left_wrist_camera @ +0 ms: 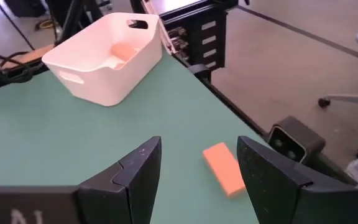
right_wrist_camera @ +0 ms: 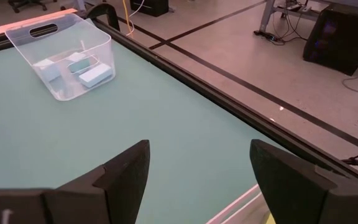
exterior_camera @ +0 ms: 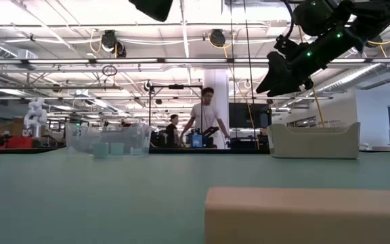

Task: Sort & place blocks by color
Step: Put the brown block into the white bin

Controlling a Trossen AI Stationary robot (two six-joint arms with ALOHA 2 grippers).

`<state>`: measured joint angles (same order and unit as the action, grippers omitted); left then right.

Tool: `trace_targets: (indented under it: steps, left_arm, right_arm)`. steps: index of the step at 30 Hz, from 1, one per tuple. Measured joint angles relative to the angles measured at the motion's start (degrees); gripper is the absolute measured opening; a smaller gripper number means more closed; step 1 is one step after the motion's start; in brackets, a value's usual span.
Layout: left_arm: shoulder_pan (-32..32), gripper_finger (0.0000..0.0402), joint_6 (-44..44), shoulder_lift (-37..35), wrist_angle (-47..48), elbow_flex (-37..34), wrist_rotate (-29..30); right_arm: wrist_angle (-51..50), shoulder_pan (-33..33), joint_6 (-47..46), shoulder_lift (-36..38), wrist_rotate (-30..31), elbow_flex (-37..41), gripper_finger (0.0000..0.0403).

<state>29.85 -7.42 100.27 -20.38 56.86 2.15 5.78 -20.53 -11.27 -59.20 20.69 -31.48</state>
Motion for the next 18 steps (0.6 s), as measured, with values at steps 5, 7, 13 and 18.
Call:
trace_targets:
  steps: [5, 7, 13, 18]
  left_arm:
    - [3.13, 0.0212, 2.76, 3.10, -2.36, 0.13, 7.08]
    - [3.78, 0.0212, 5.09, 5.06, -1.98, 1.14, 7.24]
    - [4.05, 0.0215, 9.88, 10.83, 5.53, 8.06, 7.38]
    - [3.89, 0.0239, 12.65, 16.23, 12.77, 16.09, 6.65]
  right_arm:
    - [0.00, 0.00, 0.00, -0.01, 0.00, 0.00, 0.0270]
    - [0.00, 0.00, 0.00, -0.01, 0.00, 0.00, 0.0270]
    - [0.00, 0.02, 0.00, 0.00, 0.00, 0.00, 0.0270]
    - [0.00, 0.01, 0.00, -0.01, 0.00, 0.00, 0.0270]
